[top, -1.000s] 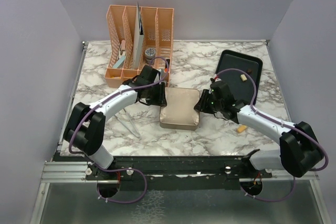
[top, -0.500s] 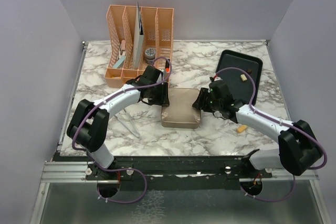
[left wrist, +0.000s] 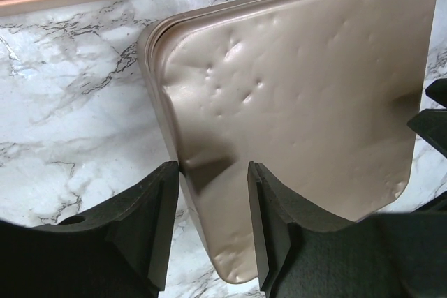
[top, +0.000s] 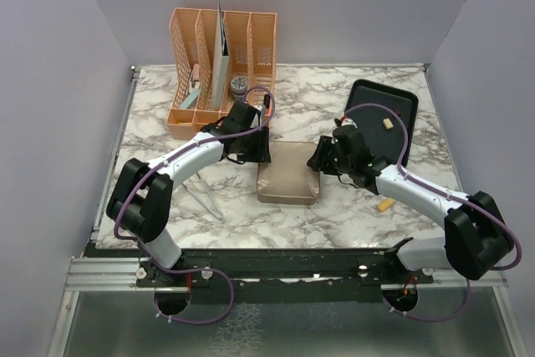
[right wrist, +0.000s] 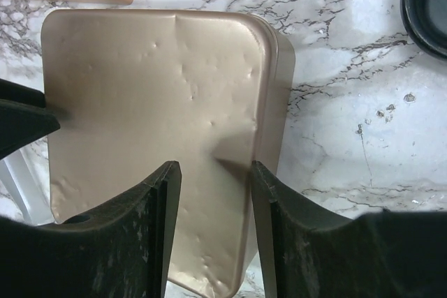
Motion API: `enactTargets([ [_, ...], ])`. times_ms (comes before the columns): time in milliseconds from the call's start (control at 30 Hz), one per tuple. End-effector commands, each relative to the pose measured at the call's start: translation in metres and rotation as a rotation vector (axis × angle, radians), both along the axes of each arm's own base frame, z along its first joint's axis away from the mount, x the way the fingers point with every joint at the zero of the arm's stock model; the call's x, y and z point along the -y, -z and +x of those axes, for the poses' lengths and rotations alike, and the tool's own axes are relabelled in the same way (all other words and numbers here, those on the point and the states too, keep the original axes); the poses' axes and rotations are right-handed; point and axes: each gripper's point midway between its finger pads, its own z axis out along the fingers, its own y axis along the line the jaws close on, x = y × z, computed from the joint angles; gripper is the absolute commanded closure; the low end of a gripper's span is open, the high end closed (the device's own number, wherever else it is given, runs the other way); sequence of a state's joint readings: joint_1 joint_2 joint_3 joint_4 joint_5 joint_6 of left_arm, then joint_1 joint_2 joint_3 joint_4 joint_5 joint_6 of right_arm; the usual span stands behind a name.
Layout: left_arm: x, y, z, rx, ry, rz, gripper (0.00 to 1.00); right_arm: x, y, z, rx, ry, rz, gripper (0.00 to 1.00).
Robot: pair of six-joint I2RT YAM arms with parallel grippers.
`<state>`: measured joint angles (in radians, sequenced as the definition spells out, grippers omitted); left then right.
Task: Pack the chocolate
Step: Close the box lid on the packing box.
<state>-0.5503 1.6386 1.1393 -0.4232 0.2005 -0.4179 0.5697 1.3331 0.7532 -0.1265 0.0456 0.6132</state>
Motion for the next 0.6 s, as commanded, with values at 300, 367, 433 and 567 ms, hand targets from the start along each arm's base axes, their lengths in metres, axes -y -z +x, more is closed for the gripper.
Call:
enactTargets([
  [300, 0.004, -0.003, 0.013, 0.045, 0.022, 0.018, 0.53, 0.013, 0.005, 0.008, 0.031, 0.043, -0.081, 0.58],
  [367, 0.002, -0.003, 0.016, 0.053, 0.017, 0.032, 0.53, 0.013, 0.005, 0.013, 0.043, 0.043, -0.091, 0.58],
  [433, 0.001, -0.003, 0.019, 0.064, 0.014, 0.042, 0.54, 0.012, 0.004, 0.017, 0.052, 0.039, -0.102, 0.58],
  [567, 0.000, -0.002, 0.027, 0.081, 0.006, 0.066, 0.55, 0.008, 0.003, 0.028, 0.066, 0.033, -0.121, 0.58],
])
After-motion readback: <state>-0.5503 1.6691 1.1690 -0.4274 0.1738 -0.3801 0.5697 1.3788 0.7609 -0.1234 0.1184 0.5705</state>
